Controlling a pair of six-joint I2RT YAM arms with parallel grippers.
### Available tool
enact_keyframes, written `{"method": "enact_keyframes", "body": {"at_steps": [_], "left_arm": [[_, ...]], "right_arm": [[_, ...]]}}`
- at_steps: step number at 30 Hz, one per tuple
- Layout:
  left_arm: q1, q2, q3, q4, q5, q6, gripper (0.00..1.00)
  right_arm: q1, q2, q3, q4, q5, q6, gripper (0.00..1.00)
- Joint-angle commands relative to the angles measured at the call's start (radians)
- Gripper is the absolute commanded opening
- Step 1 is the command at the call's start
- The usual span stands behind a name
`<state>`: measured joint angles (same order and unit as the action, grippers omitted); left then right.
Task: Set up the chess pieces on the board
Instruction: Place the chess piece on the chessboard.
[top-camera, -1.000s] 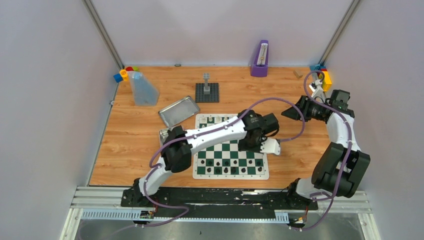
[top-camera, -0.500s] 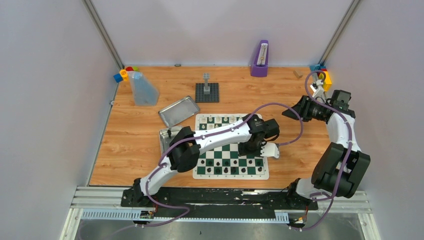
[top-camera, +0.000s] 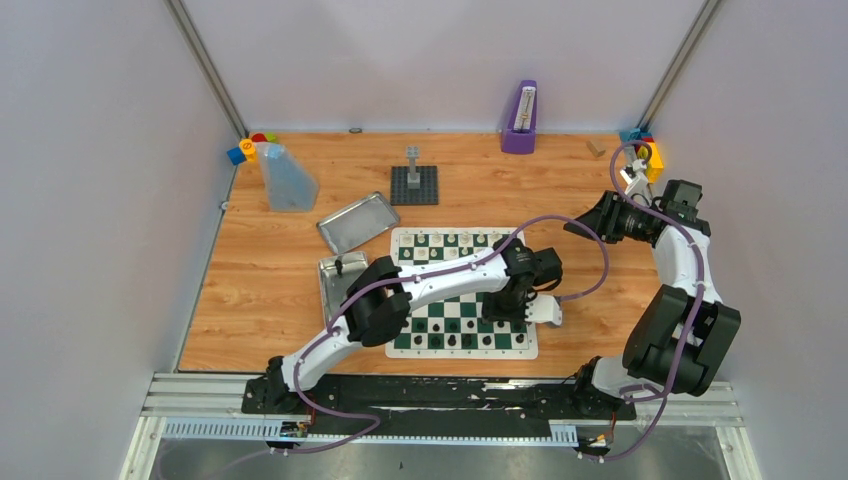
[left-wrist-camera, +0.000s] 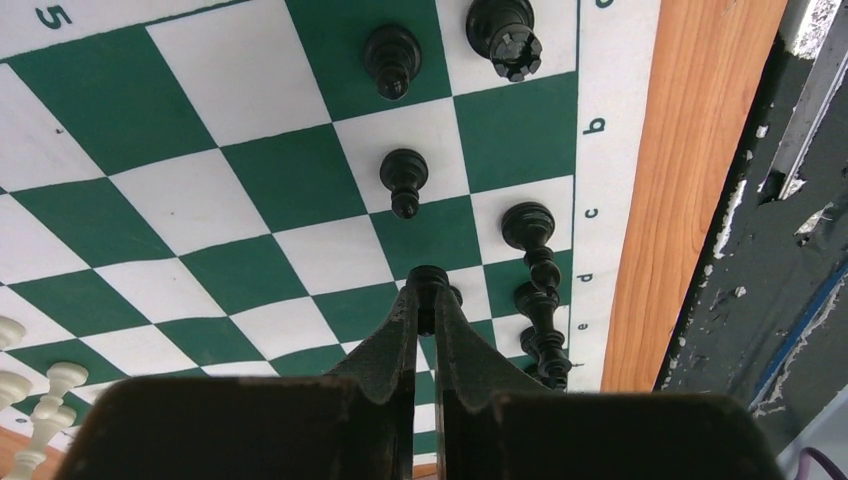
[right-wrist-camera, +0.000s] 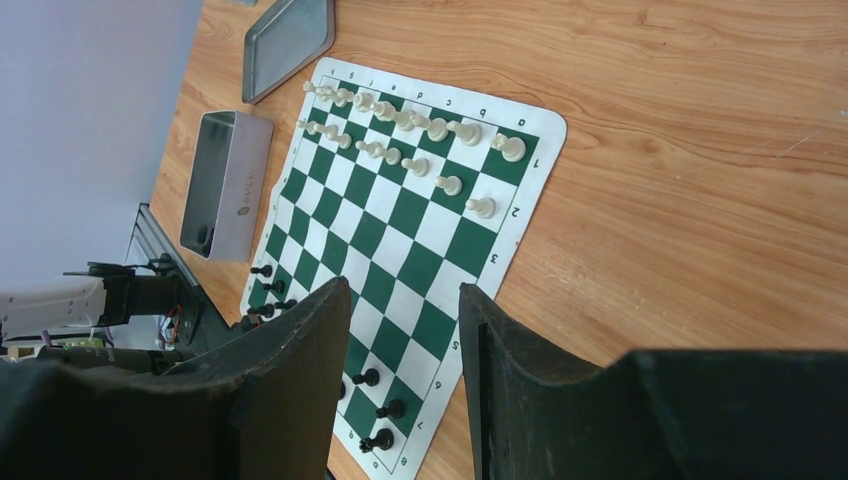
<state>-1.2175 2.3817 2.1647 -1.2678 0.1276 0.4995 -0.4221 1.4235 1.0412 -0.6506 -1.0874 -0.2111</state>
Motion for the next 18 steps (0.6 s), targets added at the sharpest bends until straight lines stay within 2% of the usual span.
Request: {"method": "enact_keyframes", "body": {"at_steps": [1,18], "left_arm": [[-0.008,0.004,0.014,0.023,0.035,-0.025,0.10],[-0.016,0.033,0.021,0.025,0.031,-0.029,0.13]], "right_arm": [[-0.005,-0.001,0.039,0.007,-0.035,-0.004,0.45],[-0.005,-0.001,0.037,0.005,-0.040,-0.008,0.45]]}}
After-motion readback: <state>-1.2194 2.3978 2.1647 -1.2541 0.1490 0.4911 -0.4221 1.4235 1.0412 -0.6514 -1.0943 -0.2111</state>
